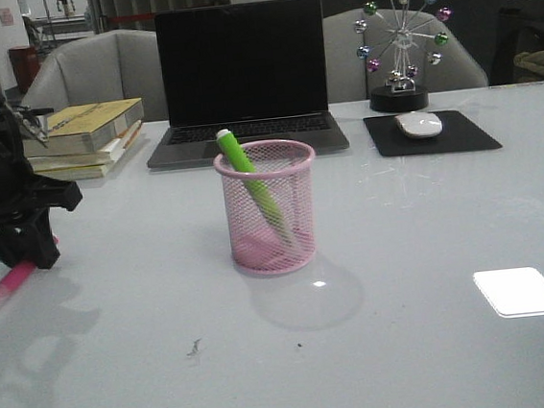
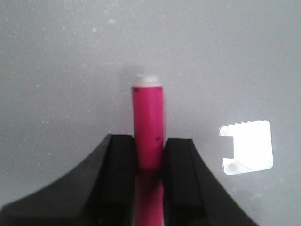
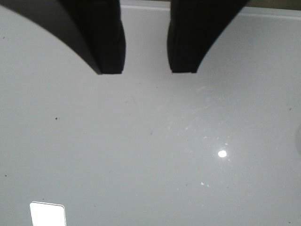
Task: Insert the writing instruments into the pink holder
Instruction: 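Lower the left gripper and close on the pink highlighter, then lift the pink highlighter and carry it above the holder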
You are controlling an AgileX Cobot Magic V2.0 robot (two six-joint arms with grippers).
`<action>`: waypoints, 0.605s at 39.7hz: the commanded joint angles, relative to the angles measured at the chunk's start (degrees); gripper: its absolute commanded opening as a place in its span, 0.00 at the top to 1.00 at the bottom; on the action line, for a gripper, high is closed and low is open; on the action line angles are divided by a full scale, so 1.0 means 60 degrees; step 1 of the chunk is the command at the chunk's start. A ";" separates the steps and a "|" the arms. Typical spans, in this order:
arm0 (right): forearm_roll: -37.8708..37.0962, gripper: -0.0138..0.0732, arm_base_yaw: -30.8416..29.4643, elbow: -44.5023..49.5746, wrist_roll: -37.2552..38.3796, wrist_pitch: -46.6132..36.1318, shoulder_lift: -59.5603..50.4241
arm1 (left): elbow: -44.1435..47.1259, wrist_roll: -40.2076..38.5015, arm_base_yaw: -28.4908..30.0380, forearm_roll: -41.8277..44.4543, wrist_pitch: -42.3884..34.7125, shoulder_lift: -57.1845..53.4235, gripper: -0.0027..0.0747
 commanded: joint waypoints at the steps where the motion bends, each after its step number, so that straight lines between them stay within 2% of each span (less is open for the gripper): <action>1: -0.0218 0.42 -0.0063 -0.0267 -0.0021 -0.0549 -0.0048 | -0.0192 -0.0083 0.0006 -0.0261 -0.0023 -0.0344 0.83; 9: -0.0217 0.42 -0.0063 -0.0267 -0.0021 -0.0512 -0.0048 | -0.0564 -0.0083 -0.0056 -0.0316 -0.0275 -0.0710 0.84; 19: -0.0217 0.42 -0.0063 -0.0267 -0.0021 -0.0512 -0.0048 | -0.0634 -0.0083 -0.0341 -0.0496 -0.2322 -0.2395 0.84; 24: -0.0217 0.42 -0.0063 -0.0267 -0.0021 -0.0512 -0.0048 | -0.0634 -0.0083 -0.0830 -0.0514 -0.3112 -0.3165 0.84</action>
